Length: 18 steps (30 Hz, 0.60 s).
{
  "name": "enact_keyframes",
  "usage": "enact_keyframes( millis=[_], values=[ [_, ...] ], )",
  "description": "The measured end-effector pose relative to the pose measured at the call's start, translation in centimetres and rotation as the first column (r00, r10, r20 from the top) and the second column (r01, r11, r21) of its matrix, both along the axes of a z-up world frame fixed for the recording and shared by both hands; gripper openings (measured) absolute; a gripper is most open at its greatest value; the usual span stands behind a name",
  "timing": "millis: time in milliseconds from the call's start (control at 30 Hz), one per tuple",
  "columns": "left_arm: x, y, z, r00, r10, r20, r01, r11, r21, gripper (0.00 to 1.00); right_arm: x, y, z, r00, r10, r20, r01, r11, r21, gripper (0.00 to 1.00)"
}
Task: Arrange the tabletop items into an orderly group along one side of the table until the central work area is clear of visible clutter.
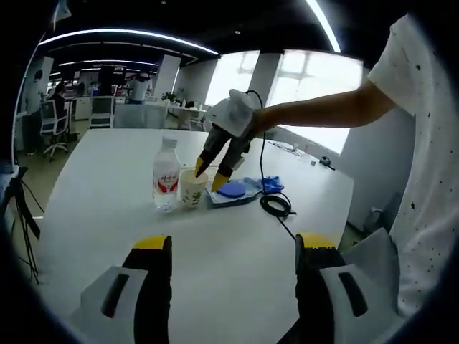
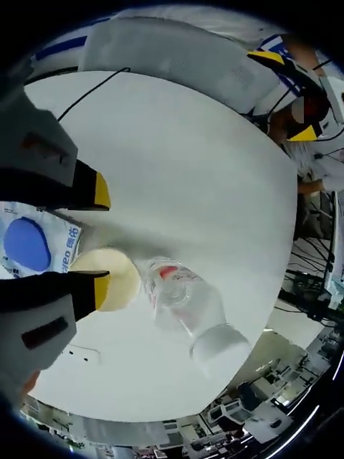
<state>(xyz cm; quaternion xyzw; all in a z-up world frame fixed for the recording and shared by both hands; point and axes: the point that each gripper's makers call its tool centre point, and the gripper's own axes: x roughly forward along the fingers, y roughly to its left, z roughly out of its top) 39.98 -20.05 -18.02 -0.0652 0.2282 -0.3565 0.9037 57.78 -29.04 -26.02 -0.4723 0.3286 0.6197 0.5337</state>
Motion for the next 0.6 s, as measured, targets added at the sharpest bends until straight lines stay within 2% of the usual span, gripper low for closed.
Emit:
enact_keyframes(
  millis=[167, 400, 600],
  values=[
    [0.0, -0.2, 0.5, 1.000, -0.006, 0.007, 0.006, 1.000, 0.004, 0.71, -0.2, -0.1, 0.7, 1.000, -0.022, 0.003, 0.022, 0.999, 0.028, 0.39],
    [0.2, -0.8, 1.2, 1.000, -0.024, 0.015, 0.024, 1.000, 0.017, 0.71, -0.3, -0.1, 2.0, 0.997, -0.082, -0.007, 0.083, 0.991, 0.105, 0.50],
    [0.5, -1.6, 1.8, 0.999, -0.049, 0.025, 0.048, 0.998, 0.027, 0.72, -0.4, -0.2, 3.5, 0.987, -0.157, -0.032, 0.160, 0.968, 0.192, 0.59]
  ],
)
